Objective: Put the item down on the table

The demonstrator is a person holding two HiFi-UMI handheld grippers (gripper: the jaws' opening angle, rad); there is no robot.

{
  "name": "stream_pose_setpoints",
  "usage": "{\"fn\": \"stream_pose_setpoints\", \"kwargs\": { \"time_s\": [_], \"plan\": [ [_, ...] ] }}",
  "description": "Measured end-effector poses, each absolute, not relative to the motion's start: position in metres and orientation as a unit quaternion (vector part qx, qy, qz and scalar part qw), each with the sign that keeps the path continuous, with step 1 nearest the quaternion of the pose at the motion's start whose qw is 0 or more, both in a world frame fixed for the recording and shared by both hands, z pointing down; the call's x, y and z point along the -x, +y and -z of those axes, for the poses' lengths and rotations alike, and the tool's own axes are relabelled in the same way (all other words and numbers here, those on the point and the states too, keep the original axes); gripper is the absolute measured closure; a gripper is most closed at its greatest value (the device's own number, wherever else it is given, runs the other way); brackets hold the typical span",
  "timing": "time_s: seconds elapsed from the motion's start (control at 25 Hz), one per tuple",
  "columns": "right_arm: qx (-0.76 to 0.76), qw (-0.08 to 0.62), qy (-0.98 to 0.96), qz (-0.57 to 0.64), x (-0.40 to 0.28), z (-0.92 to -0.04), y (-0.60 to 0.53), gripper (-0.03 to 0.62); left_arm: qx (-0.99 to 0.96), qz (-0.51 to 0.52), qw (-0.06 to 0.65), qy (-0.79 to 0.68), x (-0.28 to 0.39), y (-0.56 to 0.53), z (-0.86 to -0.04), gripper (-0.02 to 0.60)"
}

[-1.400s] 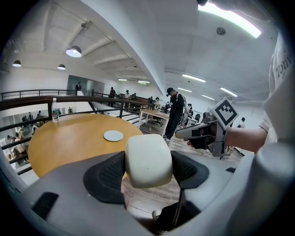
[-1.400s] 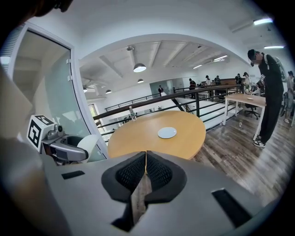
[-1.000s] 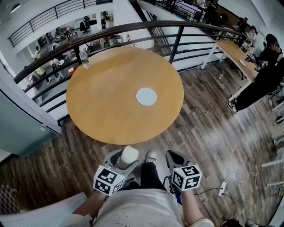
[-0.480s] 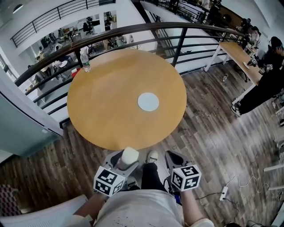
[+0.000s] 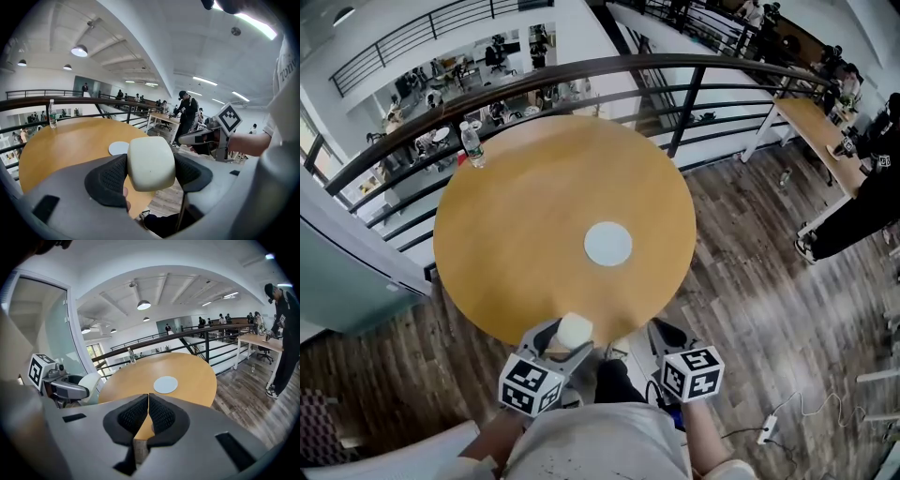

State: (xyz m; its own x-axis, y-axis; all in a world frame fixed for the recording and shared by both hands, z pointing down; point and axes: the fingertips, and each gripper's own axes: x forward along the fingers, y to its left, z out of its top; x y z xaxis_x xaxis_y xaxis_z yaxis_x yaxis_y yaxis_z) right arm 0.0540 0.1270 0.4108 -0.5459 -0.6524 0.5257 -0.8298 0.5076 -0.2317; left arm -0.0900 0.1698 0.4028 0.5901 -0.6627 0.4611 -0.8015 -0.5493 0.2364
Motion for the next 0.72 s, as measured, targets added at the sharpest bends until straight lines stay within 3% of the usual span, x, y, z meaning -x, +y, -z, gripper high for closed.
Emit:
{"fn": "stream_pose_setpoints", "kwargs": {
  "time_s": [0.72],
  "plan": [
    [-0.414, 0.176, -0.86, -0.241, -0.106, -0.409, -0.019, 0.568, -0.853, -0.17, 0.213, -0.446, 0.035, 0.029, -0.397, 0.259]
  ]
}}
